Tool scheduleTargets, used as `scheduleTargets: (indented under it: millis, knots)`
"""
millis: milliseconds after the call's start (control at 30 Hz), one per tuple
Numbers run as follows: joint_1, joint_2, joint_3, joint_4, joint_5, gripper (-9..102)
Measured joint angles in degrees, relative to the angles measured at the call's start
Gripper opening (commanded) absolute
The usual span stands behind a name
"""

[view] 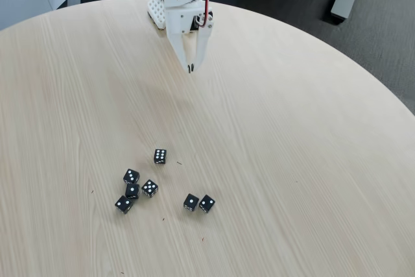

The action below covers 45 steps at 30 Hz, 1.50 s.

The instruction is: Pick up the dice with number 6

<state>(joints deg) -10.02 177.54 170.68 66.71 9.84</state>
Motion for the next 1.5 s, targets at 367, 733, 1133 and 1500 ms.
scheduleTargets:
  millis: [367,733,1133,1500]
  knots:
    - [0.0,0.0,0.0,0.0,0.0,1]
    - [0.0,0.0,0.0,0.0,0.0,0]
    - [0.35,-0.18,0.0,0.0,3.6,1]
    - [0.0,-15.73,-10.46,-0.09,10.28,6]
